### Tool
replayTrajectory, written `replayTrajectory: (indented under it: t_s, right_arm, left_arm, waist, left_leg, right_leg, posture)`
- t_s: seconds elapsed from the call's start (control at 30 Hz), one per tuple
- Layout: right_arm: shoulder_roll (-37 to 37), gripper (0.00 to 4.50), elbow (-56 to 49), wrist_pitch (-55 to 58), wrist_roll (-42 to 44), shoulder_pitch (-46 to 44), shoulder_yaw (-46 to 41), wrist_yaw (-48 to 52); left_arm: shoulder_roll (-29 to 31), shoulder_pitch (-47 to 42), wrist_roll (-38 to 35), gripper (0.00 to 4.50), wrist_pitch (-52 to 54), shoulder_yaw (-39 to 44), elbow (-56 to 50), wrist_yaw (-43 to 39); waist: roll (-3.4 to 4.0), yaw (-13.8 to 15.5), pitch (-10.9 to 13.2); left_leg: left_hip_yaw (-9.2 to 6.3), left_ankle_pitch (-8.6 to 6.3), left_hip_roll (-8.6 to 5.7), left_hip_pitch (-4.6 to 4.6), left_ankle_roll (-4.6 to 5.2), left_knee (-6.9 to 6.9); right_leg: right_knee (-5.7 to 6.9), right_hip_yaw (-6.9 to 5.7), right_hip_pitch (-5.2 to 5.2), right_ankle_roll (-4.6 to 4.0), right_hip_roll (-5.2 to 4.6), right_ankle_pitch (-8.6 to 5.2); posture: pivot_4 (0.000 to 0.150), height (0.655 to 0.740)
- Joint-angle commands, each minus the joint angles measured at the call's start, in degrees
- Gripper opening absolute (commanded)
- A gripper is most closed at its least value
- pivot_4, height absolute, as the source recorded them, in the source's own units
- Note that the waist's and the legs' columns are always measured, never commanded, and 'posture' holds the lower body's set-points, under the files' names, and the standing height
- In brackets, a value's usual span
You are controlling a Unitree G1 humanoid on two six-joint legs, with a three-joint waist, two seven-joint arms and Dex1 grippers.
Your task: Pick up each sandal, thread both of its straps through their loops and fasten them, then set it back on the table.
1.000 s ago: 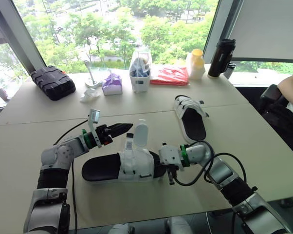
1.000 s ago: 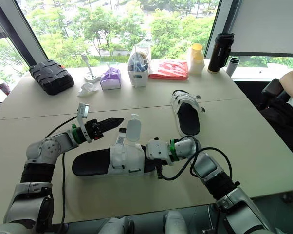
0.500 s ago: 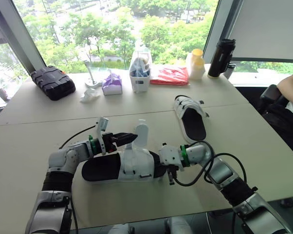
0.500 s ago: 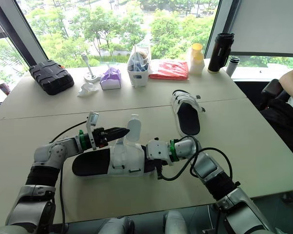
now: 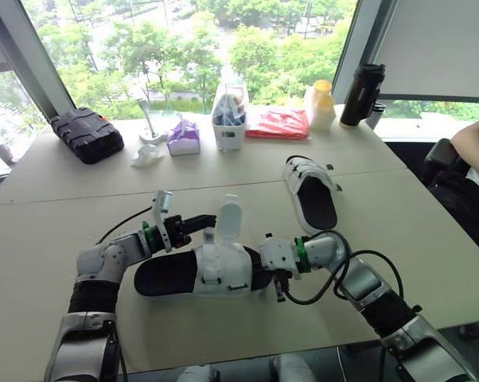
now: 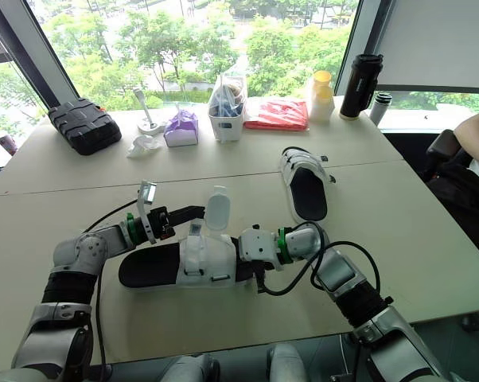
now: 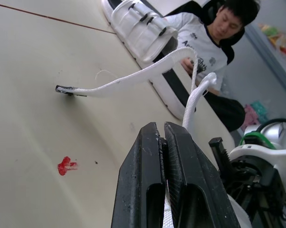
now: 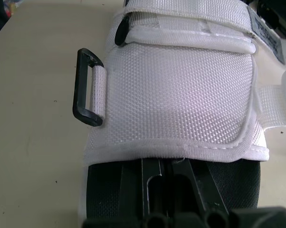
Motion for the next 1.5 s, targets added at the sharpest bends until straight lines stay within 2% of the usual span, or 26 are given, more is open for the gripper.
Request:
replayTrajectory:
  t_s: [0.03,0.17,0.23,0.4,0.87,1.03,1.13,1.2,1.5]
  right_arm:
    - [-1.2,0.00,2.5,1.2,-3.0,1.3,1.5,0.4]
    - [-1.1,0.00,2.9,1.0,-3.1,1.1,1.6,0.5]
    - [-1.1,0.00,3.1,0.8,-3.2,1.0,1.6,0.5]
    - [-1.2,0.00,3.2,0.3,-3.5,1.0,1.8,0.4]
    - [-1.4,0.00,2.8,0.4,-3.5,1.4,1.9,1.2]
    - [-1.8,0.00,2.6,0.5,-3.5,1.5,1.9,1.6]
    - [-1.9,0.00,2.6,0.5,-3.4,1.4,1.8,1.8]
    - [-1.9,0.00,2.8,0.5,-3.4,1.3,1.9,1.9]
    - [-1.8,0.00,2.2,0.7,-3.4,1.7,1.9,1.9]
  left_arm:
    - [0.4,0.8,-2.3,0.08,1.0,2.6,-2.7,0.7]
    - [0.6,1.8,-2.7,0.08,0.7,2.7,-3.8,0.5]
    - [1.0,2.7,-0.4,0.08,-2.8,1.3,-5.1,-0.2]
    - [-1.3,4.3,-10.8,0.08,0.3,6.6,-10.7,-2.2]
    - [-2.5,7.1,-20.7,0.08,1.9,9.1,-16.1,-0.7]
    - [-3.5,8.3,-26.0,0.08,4.8,8.9,-19.7,2.4]
    - [-4.4,8.2,-24.3,0.08,2.0,8.7,-19.3,4.3]
    - [-4.8,8.2,-20.6,0.08,-1.6,8.5,-16.7,5.2]
    - [-5.5,10.3,-11.4,0.08,-9.9,6.5,-10.3,4.3]
  waist:
    - [0.00,0.0,0.0]
    - [0.00,0.0,0.0]
    - [0.00,0.0,0.0]
    - [0.00,0.0,0.0]
    - [-0.01,0.1,0.0]
    - [-0.01,0.1,0.0]
    - [-0.01,0.2,0.0]
    - [-0.02,0.2,0.0]
    - [-0.02,0.2,0.0]
  left_leg:
    - [0.00,0.00,0.00,0.00,0.00,0.00]
    - [0.01,0.00,-0.01,0.00,0.00,0.00]
    - [0.01,0.00,0.00,0.00,0.00,0.00]
    - [0.00,0.00,0.10,-0.02,-0.01,0.00]
    - [0.01,0.00,0.09,-0.02,-0.01,0.00]
    - [0.01,0.00,0.09,-0.02,-0.01,0.00]
    - [0.01,0.00,0.08,0.00,-0.01,0.01]
    - [0.01,0.00,0.07,-0.01,-0.01,0.01]
    - [0.02,0.00,-0.02,-0.02,-0.01,0.01]
  right_leg:
    - [0.00,0.00,0.00,0.00,0.00,0.00]
    - [0.00,0.00,0.00,0.00,0.00,0.00]
    - [0.00,0.01,0.00,0.00,0.00,0.00]
    - [-0.01,0.00,-0.01,-0.01,-0.01,0.00]
    - [-0.01,0.01,0.00,-0.01,-0.01,0.00]
    - [-0.01,0.01,0.00,-0.01,-0.02,0.00]
    - [-0.01,0.01,0.02,-0.01,-0.03,0.00]
    - [-0.02,0.01,0.02,-0.01,-0.03,0.00]
    - [-0.03,0.01,0.02,-0.02,-0.02,0.00]
  posture:
    - [0.150,0.7400]
    - [0.150,0.7400]
    - [0.150,0.7400]
    - [0.150,0.7400]
    - [0.150,0.7400]
    - [0.150,0.7400]
    - [0.150,0.7400]
    - [0.150,0.7400]
    - [0.150,0.7400]
